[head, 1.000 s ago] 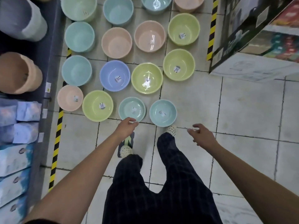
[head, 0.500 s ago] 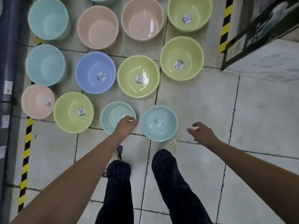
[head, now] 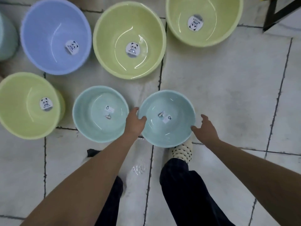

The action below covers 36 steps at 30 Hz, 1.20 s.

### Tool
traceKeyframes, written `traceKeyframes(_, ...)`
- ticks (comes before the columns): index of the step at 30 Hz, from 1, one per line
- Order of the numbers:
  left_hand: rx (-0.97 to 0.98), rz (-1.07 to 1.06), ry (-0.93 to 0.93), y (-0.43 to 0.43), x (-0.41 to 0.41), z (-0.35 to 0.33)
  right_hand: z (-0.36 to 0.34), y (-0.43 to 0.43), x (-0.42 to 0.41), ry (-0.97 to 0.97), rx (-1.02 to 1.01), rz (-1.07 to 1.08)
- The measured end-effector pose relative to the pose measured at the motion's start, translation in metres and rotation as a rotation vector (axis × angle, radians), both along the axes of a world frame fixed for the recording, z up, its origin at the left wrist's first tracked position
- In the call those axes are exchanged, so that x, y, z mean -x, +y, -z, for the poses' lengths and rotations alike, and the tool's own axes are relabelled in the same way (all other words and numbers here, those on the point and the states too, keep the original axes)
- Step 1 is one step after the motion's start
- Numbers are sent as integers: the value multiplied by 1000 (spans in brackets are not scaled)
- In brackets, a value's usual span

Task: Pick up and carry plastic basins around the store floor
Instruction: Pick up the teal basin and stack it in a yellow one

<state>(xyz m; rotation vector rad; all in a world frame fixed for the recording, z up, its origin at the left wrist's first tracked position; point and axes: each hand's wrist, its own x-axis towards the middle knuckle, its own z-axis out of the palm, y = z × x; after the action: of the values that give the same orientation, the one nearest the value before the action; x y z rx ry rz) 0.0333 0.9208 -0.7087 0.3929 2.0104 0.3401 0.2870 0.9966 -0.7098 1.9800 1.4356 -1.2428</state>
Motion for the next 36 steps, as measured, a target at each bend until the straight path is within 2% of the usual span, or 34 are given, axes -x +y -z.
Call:
traceKeyframes(2, -22, -25, 1, 1, -1, 26, 26, -4, -1, -12, 56, 125)
traceKeyframes(5, 4, -85, -50, 0, -2, 55, 54, -9, 0, 36, 186, 472)
traceKeyframes(6, 15, -82, -69, -2, -2, 64, 58, -10, 1, 45, 182, 495)
traceKeyframes(11, 20, -25, -63, -6, 6, 71, 45, -9, 6, 43, -64, 278)
traceKeyframes(15, -157, -12, -8, -10, 18, 38, 9, -2, 11, 121, -157, 261)
traceKeyframes(19, -317, -173, 33, -34, 51, -12, -28, 5, 52, 216, -154, 258)
traceKeyframes(22, -366, -347, 132, -60, 89, -44, -50, 3, 107, 280, -123, 165)
traceKeyframes(27, -304, -549, 260, -100, 156, -77, -74, -15, 205, 330, -59, -33)
traceKeyframes(32, -186, -598, 241, -141, 197, -64, -63, -35, 261, 256, -19, -168)
traceKeyframes(36, -172, -565, 235, -162, 211, -36, -39, -43, 279, 209, -52, -330)
